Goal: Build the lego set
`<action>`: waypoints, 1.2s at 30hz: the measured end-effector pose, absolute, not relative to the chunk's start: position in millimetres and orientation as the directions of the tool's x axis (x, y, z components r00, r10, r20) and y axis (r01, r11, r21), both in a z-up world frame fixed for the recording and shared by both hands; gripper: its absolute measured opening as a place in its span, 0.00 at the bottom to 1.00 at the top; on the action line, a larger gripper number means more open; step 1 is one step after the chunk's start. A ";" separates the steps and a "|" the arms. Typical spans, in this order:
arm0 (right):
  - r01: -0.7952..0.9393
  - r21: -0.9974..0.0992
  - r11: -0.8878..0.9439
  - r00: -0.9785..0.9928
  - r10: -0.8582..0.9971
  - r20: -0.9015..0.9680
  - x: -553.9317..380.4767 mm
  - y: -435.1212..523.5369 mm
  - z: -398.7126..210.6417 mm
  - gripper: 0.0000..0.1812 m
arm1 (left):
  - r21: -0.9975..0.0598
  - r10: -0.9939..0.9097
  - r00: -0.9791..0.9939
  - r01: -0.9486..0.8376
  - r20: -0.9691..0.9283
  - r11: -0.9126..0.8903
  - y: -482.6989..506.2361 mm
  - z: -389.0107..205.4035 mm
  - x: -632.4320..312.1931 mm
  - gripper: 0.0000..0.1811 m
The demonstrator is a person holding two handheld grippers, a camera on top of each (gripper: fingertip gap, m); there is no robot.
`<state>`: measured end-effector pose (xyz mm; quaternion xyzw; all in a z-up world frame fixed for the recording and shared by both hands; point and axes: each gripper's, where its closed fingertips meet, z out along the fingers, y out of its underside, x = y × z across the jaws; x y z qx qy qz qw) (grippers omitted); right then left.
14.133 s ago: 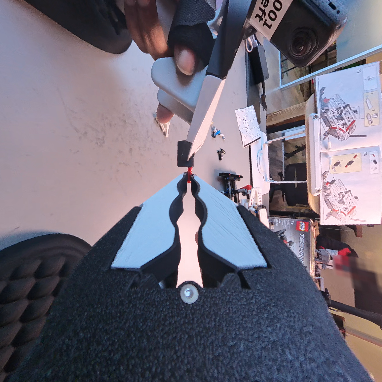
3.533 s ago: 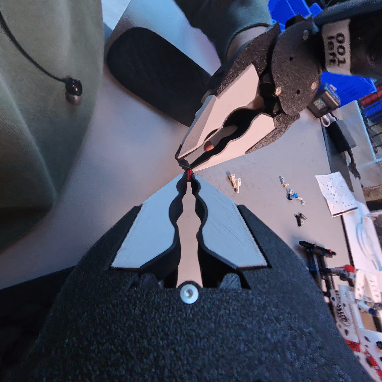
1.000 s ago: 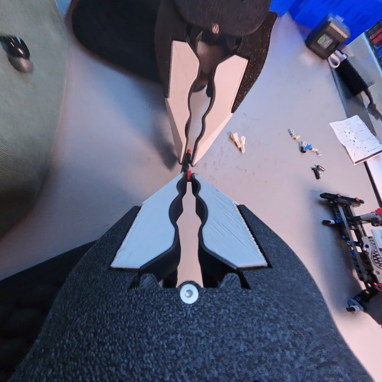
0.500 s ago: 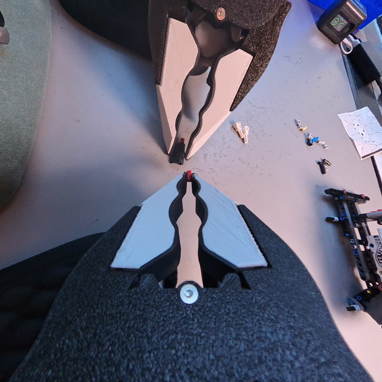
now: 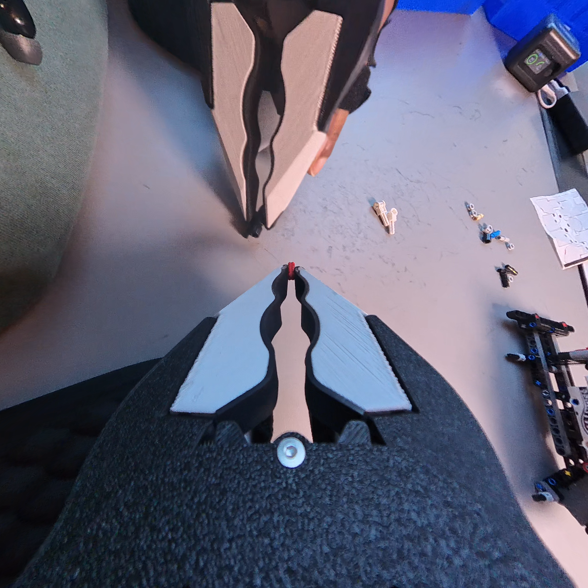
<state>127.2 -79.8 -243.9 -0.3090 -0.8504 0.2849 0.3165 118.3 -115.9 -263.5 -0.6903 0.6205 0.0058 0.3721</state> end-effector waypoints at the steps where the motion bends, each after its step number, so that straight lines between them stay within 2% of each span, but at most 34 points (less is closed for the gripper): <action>1: 0.343 -0.677 0.652 -0.610 0.702 0.367 126.8 -80.0 -244.2 0.01 | -0.481 -0.837 0.207 -0.873 -0.507 0.076 -117.9 -263.2 118.5 0.04; 5: 0.334 -0.675 0.658 -0.608 0.697 0.380 125.7 -80.9 -243.3 0.01 | -0.442 -0.827 0.171 -0.891 -0.536 0.102 -127.6 -263.5 121.1 0.04; 14: 0.324 -0.669 0.669 -0.589 0.696 0.411 131.7 -83.3 -238.4 0.01 | -0.490 -0.879 0.266 -0.870 -0.395 -0.043 -143.2 -266.8 120.7 0.06; 20: 0.313 -0.677 0.666 -0.559 0.705 0.436 133.0 -81.7 -231.9 0.01 | -0.460 -0.782 0.299 -0.888 -0.546 -0.018 -124.4 -254.8 110.6 0.04; 24: 0.309 -0.698 0.647 -0.551 0.719 0.423 125.6 -80.8 -230.1 0.01 | -0.371 -0.691 0.315 -0.926 -0.650 -0.073 -98.6 -253.2 87.9 0.04; 27: 0.327 -0.701 0.634 -0.549 0.731 0.405 112.7 -73.6 -235.2 0.01 | -0.414 -0.680 0.359 -0.906 -0.640 -0.089 -86.2 -253.7 82.0 0.04; 30: 0.340 -0.726 0.598 -0.520 0.762 0.385 92.1 -58.2 -237.3 0.01 | -0.520 -0.644 0.423 -0.853 -0.637 -0.046 -73.3 -234.0 84.9 0.04; 36: 0.258 -0.845 0.468 -0.551 0.790 0.269 70.1 -57.2 -223.9 0.01 | -0.663 -0.633 0.521 -0.749 -0.572 -0.017 -62.9 -212.5 88.5 0.04</action>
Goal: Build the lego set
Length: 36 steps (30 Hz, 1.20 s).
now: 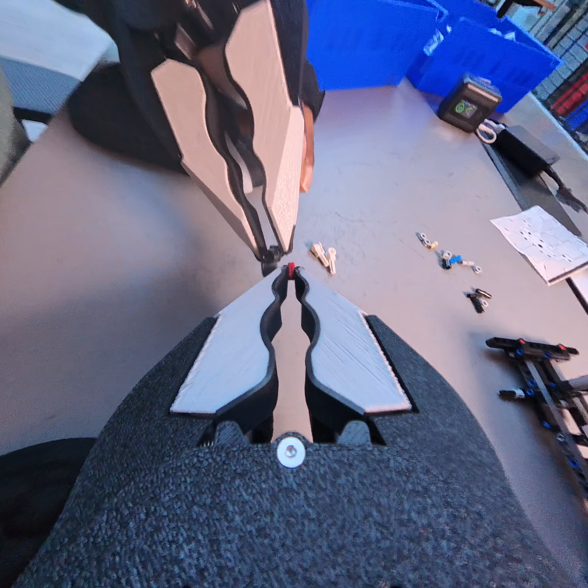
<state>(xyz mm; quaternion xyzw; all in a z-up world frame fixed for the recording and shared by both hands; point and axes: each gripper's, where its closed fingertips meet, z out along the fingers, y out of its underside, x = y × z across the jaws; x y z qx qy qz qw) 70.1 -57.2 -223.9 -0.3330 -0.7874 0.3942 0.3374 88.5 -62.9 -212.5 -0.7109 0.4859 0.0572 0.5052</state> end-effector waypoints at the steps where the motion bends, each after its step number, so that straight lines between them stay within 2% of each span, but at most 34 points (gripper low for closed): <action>1: 0.245 -0.855 0.458 -0.552 0.790 0.265 68.8 -57.8 -222.0 0.01 | -0.690 -0.645 0.537 -0.724 -0.544 -0.021 -63.8 -212.0 89.7 0.04; 6: 0.227 -0.891 0.394 -0.574 0.793 0.204 71.7 -61.4 -217.3 0.01 | -0.778 -0.655 0.610 -0.626 -0.446 -0.054 -64.4 -209.5 89.7 0.04; 8: 0.238 -0.897 0.373 -0.576 0.798 0.179 72.4 -61.9 -216.8 0.01 | -0.799 -0.648 0.637 -0.597 -0.418 -0.071 -62.1 -207.5 87.6 0.08; 12: 0.244 -0.921 0.302 -0.571 0.813 0.115 73.1 -60.9 -210.8 0.01 | -0.835 -0.664 0.658 -0.543 -0.355 -0.091 -61.1 -200.5 89.4 0.08; 15: 0.231 -0.949 0.215 -0.575 0.817 0.045 74.2 -63.0 -199.8 0.01 | -0.882 -0.715 0.668 -0.444 -0.207 -0.159 -63.7 -189.5 94.0 0.05; 21: 0.177 -0.981 0.083 -0.571 0.820 -0.033 73.1 -66.2 -177.1 0.02 | -0.892 -0.766 0.642 -0.343 0.006 -0.294 -65.4 -165.4 95.0 0.04; 29: 0.175 -0.969 0.171 -0.526 0.849 0.055 70.2 -68.0 -180.1 0.02 | -0.901 -0.722 0.690 -0.340 -0.044 -0.269 -52.4 -158.4 89.9 0.03; 34: 0.186 -0.970 0.159 -0.512 0.858 0.042 69.2 -65.3 -183.1 0.01 | -0.878 -0.701 0.693 -0.429 -0.167 -0.215 -52.0 -162.2 90.5 0.03; 36: 0.173 -0.973 0.156 -0.508 0.860 0.048 68.7 -64.7 -181.3 0.01 | -0.875 -0.714 0.682 -0.432 -0.161 -0.216 -54.6 -162.6 92.5 0.03</action>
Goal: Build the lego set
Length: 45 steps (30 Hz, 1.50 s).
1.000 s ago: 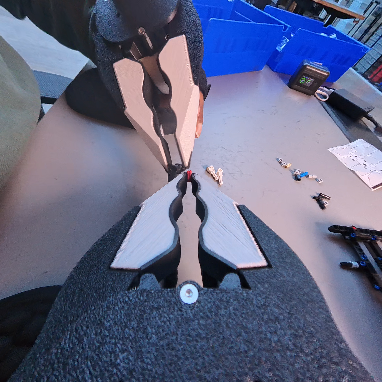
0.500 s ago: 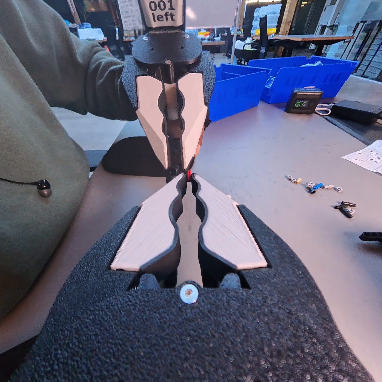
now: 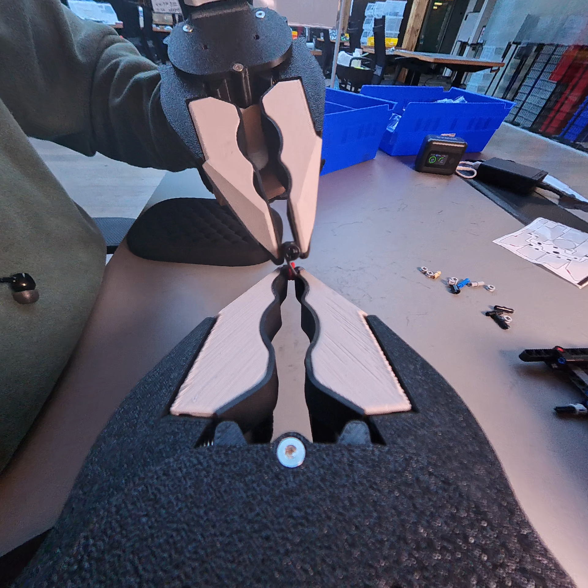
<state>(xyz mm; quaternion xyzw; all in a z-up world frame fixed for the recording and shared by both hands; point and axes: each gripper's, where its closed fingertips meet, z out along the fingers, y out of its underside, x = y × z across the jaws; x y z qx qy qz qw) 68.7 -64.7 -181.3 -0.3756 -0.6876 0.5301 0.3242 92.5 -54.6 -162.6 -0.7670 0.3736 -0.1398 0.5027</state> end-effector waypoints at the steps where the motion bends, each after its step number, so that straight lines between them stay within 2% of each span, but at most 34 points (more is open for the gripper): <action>1: 0.168 -0.975 0.147 -0.509 0.859 0.042 68.7 -64.6 -179.5 0.01 | -0.876 -0.717 0.680 -0.430 -0.155 -0.219 -55.3 -163.0 93.2 0.03; 14: 0.205 -0.944 0.257 -0.515 0.849 0.120 69.9 -70.5 -192.4 0.01 | -0.815 -0.748 0.645 -0.512 -0.157 -0.271 -63.0 -176.1 93.7 0.03; 20: 0.258 -0.881 0.397 -0.493 0.838 0.233 70.1 -69.2 -205.2 0.01 | -0.777 -0.746 0.651 -0.540 -0.141 -0.324 -65.2 -188.3 93.4 0.03; 25: 0.260 -0.839 0.478 -0.496 0.811 0.309 72.0 -70.3 -210.4 0.01 | -0.790 -0.770 0.629 -0.526 -0.112 -0.315 -68.2 -191.2 95.9 0.03; 29: 0.190 -0.910 0.368 -0.524 0.822 0.223 77.9 -71.8 -192.7 0.01 | -0.922 -0.802 0.588 -0.244 0.106 -0.301 -73.9 -157.5 98.6 0.02; 32: 0.149 -0.950 0.273 -0.532 0.832 0.156 85.8 -60.9 -181.1 0.01 | -0.932 -0.792 0.552 -0.067 0.263 -0.356 -74.1 -144.9 88.1 0.02; 34: 0.099 -0.970 0.220 -0.534 0.835 0.135 92.3 -54.9 -163.4 0.01 | -0.920 -0.786 0.527 -0.020 0.323 -0.392 -75.2 -147.7 85.4 0.03; 37: 0.051 -0.972 0.228 -0.560 0.813 0.161 101.9 -56.2 -140.0 0.01 | -0.896 -0.782 0.513 -0.053 0.354 -0.440 -77.6 -161.3 88.4 0.02; 45: 0.192 -0.901 0.389 -0.667 0.725 0.171 101.2 -69.5 -166.2 0.01 | -0.839 -0.787 0.507 -0.202 0.352 -0.505 -76.3 -183.1 102.9 0.03</action>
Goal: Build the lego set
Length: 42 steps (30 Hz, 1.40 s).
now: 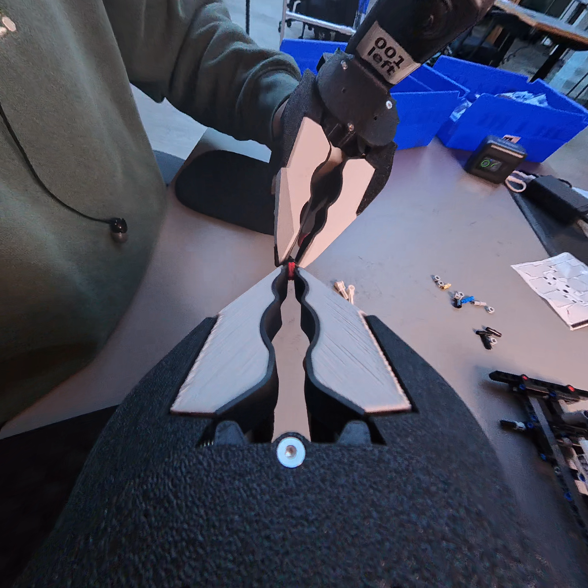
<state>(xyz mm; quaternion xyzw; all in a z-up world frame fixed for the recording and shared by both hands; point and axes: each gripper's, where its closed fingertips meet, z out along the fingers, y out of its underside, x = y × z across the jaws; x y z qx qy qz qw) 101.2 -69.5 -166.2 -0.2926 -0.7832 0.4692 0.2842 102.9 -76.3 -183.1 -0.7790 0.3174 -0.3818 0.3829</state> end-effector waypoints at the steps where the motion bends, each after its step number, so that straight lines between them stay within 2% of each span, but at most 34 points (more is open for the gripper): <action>1: 0.206 -0.896 0.393 -0.671 0.723 0.163 100.5 -69.3 -170.3 0.01 | -0.834 -0.786 0.508 -0.211 0.352 -0.510 -76.1 -185.2 102.5 0.03; 13: 0.291 -0.838 0.461 -0.713 0.689 0.131 97.9 -73.0 -198.1 0.01 | -0.773 -0.779 0.504 -0.296 0.373 -0.561 -82.7 -209.2 100.3 0.02; 18: 0.247 -0.823 0.512 -0.727 0.659 0.192 98.7 -78.9 -197.1 0.01 | -0.745 -0.749 0.447 -0.234 0.488 -0.625 -88.7 -205.5 102.6 0.02; 23: 0.229 -0.789 0.570 -0.743 0.626 0.237 99.9 -83.9 -199.1 0.01 | -0.716 -0.737 0.437 -0.252 0.516 -0.651 -93.1 -208.3 104.5 0.02; 36: 0.359 -0.738 0.571 -0.767 0.631 0.116 108.8 -94.9 -227.4 0.00 | -0.615 -0.758 0.513 -0.461 0.403 -0.640 -102.1 -238.4 112.9 0.01; 42: 0.335 -0.677 0.656 -0.786 0.590 0.182 113.9 -100.7 -238.0 0.00 | -0.568 -0.744 0.500 -0.484 0.444 -0.665 -108.4 -247.2 118.8 0.01</action>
